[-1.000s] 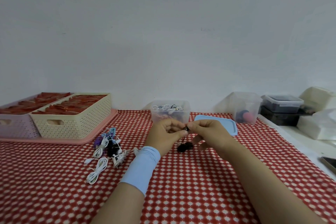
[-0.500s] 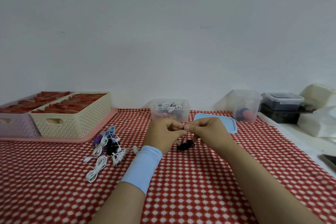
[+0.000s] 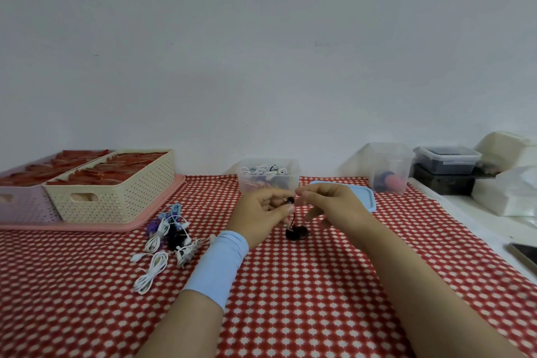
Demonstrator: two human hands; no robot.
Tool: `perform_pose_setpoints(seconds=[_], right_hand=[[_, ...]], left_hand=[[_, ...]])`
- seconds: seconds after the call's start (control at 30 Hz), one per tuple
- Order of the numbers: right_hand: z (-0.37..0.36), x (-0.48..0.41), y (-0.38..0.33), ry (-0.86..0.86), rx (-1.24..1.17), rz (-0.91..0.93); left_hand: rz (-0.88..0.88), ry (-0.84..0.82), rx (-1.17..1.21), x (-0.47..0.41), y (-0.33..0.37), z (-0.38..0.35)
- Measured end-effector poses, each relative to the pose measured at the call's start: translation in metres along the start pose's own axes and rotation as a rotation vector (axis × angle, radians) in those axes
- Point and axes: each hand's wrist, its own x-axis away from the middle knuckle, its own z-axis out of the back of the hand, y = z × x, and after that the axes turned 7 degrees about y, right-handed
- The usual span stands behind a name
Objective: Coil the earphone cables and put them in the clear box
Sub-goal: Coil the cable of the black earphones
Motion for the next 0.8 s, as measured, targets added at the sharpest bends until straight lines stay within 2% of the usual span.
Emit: perform_pose_setpoints(seconds=[0.17, 0.4, 0.5, 0.67, 0.8], right_hand=[[-0.0013, 0.002, -0.0008, -0.03, 0.048, 0.014], [-0.0015, 0.0044, -0.0005, -0.05, 0.04, 0.057], [0.0, 0.0038, 0.0006, -0.064, 0.015, 0.072], [0.0026, 0.0011, 0.0013, -0.107, -0.105, -0.001], [0.0048, 0.0004, 0.0015, -0.186, -0.165, -0.072]], left_hand=[[0.085, -0.009, 0.048, -0.0002, -0.0006, 0.0007], [0.093, -0.036, 0.084, -0.0029, -0.006, 0.0009], [0.178, -0.028, 0.183, -0.0024, -0.0039, 0.0001], [0.306, -0.096, 0.444, -0.0001, -0.0023, -0.0035], [0.306, -0.112, 0.457, -0.0006, -0.0029, -0.0033]])
